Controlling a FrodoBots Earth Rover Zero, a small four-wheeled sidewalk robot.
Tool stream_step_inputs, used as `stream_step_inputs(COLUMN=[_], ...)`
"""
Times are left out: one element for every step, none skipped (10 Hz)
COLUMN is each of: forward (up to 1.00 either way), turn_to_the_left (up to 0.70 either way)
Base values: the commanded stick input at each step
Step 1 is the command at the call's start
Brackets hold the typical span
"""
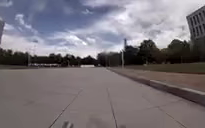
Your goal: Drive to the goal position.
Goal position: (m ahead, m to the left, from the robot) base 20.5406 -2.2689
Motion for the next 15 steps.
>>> stream_step_inputs(forward=[1.00, 1.00, 1.00, 1.00, 1.00, 1.00, 1.00, 1.00, 1.00, 1.00, 1.00, 1.00, 1.00, 1.00, 1.00], turn_to_the_left=[0.00, 0.00, 0.00, 0.00, 0.00, 0.00, 0.00, 0.00, 0.00, 0.00, 0.00, 0.00, 0.00, 0.00, 0.00])
